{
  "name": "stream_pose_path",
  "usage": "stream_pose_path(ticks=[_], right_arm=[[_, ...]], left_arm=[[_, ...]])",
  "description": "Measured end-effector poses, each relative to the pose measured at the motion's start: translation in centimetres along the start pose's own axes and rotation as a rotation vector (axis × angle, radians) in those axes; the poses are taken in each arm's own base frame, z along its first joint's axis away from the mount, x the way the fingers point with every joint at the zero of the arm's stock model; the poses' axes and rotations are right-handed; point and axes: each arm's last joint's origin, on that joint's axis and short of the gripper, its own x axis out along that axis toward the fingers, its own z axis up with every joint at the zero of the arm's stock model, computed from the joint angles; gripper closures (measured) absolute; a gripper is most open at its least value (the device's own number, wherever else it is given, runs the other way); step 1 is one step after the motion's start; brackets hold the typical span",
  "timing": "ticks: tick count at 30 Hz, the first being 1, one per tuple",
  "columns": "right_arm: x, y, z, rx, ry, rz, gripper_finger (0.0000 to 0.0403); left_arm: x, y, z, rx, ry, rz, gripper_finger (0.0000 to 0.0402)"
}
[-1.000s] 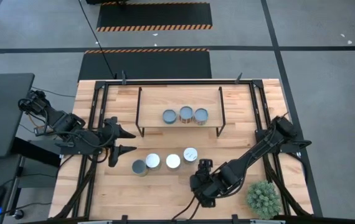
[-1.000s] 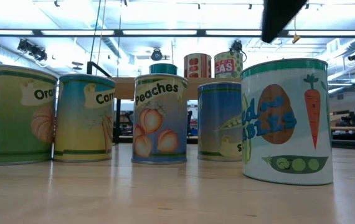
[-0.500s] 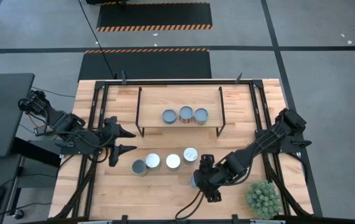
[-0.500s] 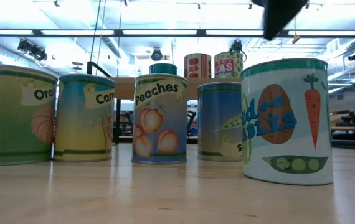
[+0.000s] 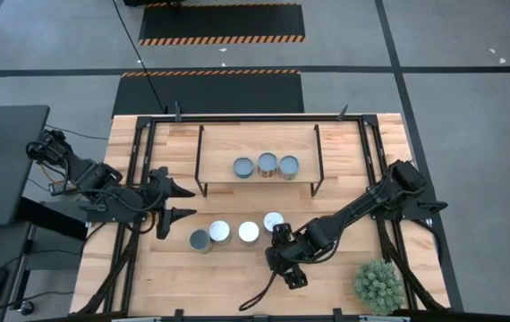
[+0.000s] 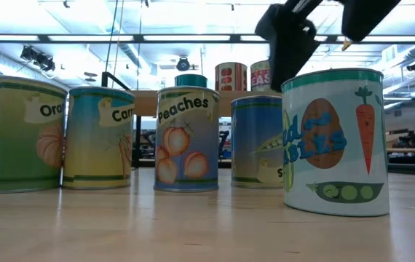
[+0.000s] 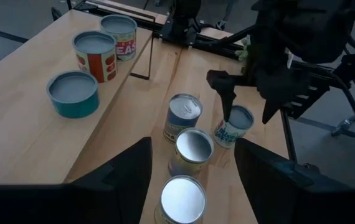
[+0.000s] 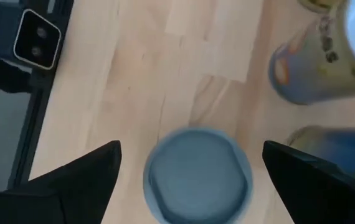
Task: Pick and place cans onto a shelf
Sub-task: Put the canned mixed vegetables on the shelf
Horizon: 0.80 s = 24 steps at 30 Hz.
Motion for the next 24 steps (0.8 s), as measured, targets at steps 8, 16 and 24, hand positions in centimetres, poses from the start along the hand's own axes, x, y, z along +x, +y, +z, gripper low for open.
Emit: stream_pose_path(ticks=[8,16,24], right_arm=[[1.4,0.0,-0.5,-0.033,0.059,0.002,0.0004],[2.8,0.1,-0.6,-0.046,0.081,0.000,0.0004],[4.2,-0.1,-0.9,-0.049,0.114,-0.006,0.0004]], left_arm=[[0.0,0.0,0.0,-0.001,-0.001,-0.001,0.0169],[0.0,0.0,0.0,-0.003,-0.003,-0.002,0.0169],[0.0,-0.1,0.1,-0.007,-0.007,-0.006,0.0169]])
